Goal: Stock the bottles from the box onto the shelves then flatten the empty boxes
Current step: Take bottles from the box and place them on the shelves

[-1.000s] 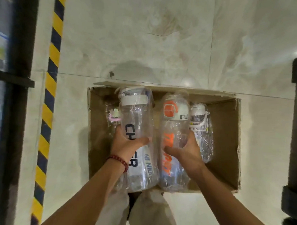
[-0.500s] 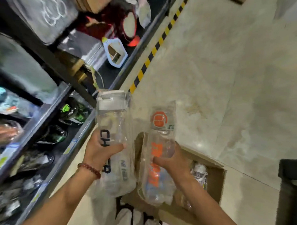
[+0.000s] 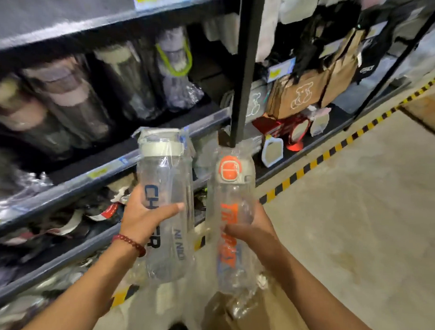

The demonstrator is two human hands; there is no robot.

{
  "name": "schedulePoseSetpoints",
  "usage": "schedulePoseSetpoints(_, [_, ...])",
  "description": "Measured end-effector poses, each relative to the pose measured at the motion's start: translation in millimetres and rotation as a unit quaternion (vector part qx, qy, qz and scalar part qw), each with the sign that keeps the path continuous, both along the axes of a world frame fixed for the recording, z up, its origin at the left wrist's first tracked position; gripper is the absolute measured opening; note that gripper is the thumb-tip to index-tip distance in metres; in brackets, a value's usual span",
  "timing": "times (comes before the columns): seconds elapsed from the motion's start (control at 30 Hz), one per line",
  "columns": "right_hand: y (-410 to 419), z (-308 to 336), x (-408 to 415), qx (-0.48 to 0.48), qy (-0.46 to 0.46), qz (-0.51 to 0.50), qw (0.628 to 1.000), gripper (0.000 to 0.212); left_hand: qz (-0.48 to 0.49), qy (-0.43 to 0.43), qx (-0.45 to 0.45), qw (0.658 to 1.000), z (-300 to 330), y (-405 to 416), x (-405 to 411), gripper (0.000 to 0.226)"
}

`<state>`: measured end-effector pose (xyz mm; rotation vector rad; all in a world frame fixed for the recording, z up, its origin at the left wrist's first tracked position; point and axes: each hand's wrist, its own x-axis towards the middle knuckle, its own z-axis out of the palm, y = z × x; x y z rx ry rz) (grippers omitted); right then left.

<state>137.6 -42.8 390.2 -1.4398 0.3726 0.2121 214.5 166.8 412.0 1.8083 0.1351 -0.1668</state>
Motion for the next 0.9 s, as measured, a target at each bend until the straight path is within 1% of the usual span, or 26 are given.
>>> schedulePoseSetpoints(0.07, [25.3,11.9,22.5,-0.009,-0.012,0.025,1.0,0.077,0.013,-0.016,-0.013,1.0,10.9,24.5,8.1,0.052])
schedulePoseSetpoints(0.13, [51.1,20.9,44.5,-0.017,-0.026,0.042,0.999,0.069,0.026,-0.019,-0.031,0.999,16.9,50.5,14.7,0.052])
schedulePoseSetpoints(0.17, [64.7,24.9,54.7,-0.018,-0.027,0.047,0.998,0.069,0.031,-0.017,-0.041,0.999,19.7,63.1,17.6,0.052])
schedulePoseSetpoints(0.27, [100.4,34.5,79.5,-0.033,-0.032,0.056,0.997,0.082,0.035,-0.03,-0.063,0.997,27.4,94.2,27.6,0.051])
schedulePoseSetpoints(0.3, [110.8,37.0,86.6,-0.042,-0.037,0.058,0.997,0.083,0.036,-0.033,-0.071,0.996,31.9,101.1,31.6,0.053])
schedulePoseSetpoints(0.47, [146.2,55.7,118.8,-0.062,-0.061,0.085,0.993,0.076,0.046,-0.046,-0.08,0.995,40.2,132.4,58.2,0.069])
schedulePoseSetpoints(0.57, [155.5,62.6,140.8,-0.066,-0.081,0.095,0.99,0.072,0.073,-0.058,-0.087,0.992,41.6,142.7,71.5,0.076])
schedulePoseSetpoints(0.63, [157.2,66.9,157.8,-0.095,-0.095,0.105,0.985,0.065,0.097,-0.052,-0.101,0.989,38.8,145.9,80.4,0.078])
schedulePoseSetpoints(0.7, [155.3,72.4,176.7,-0.136,-0.105,0.114,0.979,0.057,0.13,-0.046,-0.136,0.981,37.4,144.4,87.8,0.074])
schedulePoseSetpoints(0.8, [148.8,79.4,204.0,-0.178,-0.134,0.125,0.967,0.063,0.179,-0.061,-0.198,0.962,37.7,133.6,99.2,0.062])
schedulePoseSetpoints(0.9, [138.9,87.1,224.2,-0.234,-0.174,0.154,0.944,0.065,0.241,-0.09,-0.242,0.936,36.4,120.2,114.1,0.053])
